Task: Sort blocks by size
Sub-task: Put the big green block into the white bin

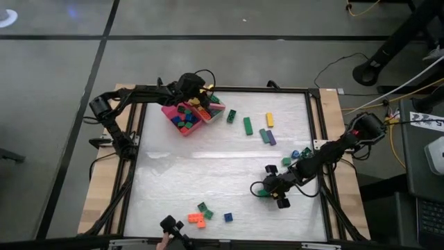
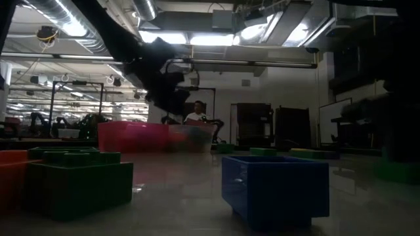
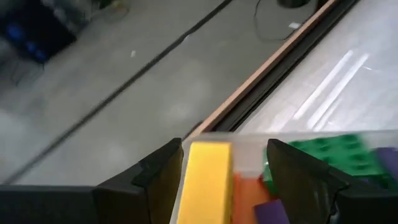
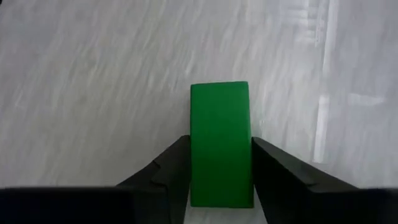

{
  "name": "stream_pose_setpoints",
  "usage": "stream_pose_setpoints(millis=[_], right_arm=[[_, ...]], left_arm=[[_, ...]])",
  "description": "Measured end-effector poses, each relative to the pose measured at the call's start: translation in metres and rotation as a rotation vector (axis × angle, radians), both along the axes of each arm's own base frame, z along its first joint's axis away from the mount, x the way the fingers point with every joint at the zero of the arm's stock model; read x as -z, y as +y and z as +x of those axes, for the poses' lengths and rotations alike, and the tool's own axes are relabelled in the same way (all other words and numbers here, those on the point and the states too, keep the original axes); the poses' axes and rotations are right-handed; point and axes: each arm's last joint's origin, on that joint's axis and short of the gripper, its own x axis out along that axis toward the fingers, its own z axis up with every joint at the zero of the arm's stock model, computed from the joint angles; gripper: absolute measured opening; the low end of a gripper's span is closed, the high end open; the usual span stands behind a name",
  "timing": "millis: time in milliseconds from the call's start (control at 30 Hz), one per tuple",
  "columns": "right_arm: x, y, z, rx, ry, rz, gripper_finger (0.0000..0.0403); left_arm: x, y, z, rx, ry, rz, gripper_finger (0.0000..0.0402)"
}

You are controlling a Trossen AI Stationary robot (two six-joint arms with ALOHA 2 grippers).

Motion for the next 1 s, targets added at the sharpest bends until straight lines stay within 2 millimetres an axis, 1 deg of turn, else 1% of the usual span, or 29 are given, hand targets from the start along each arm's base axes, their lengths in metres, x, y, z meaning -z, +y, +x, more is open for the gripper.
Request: stream_pose_setpoints(millis=[67,267,400,500,633,800,900,1000], right_arm=[[0.0,-0.002,0.001,-0.001,-0.008,-0.011,0.0129],[-0.002,-0.015,0.013,0.061,-0.067,-0.009,0.0127],[-0.006,-0.029,0.027,0.046,-0.189,-0.065,0.0141],[-0.015,-0.046,0.043,0.023,-0.327,-0.102,0.0146],[-0.026,-0.084,0.061,0.057,-0.495,-0.213,0.0134],[-0.047,-0.145,0.076,0.182,-0.7,-0.366,0.0137],[-0.062,-0.183,0.085,0.266,-0.759,-0.396,0.0141],[-0.074,-0.217,0.099,0.297,-0.798,-0.384,0.0142]], left_arm=[[-0.012,-0.007,0.001,0.032,-0.01,0.035,0.0221],[-0.05,-0.031,0.001,0.1,-0.094,0.113,0.0221],[-0.073,-0.053,-0.002,0.151,-0.149,0.144,0.0221],[-0.086,-0.073,-0.006,0.201,-0.152,0.139,0.0221],[-0.096,-0.1,-0.013,0.258,-0.138,0.087,0.0221],[-0.098,-0.13,-0.018,0.315,-0.117,-0.005,0.0221],[-0.095,-0.148,-0.015,0.358,-0.11,-0.057,0.0221],[-0.091,-0.166,-0.012,0.419,-0.093,-0.093,0.0221]])
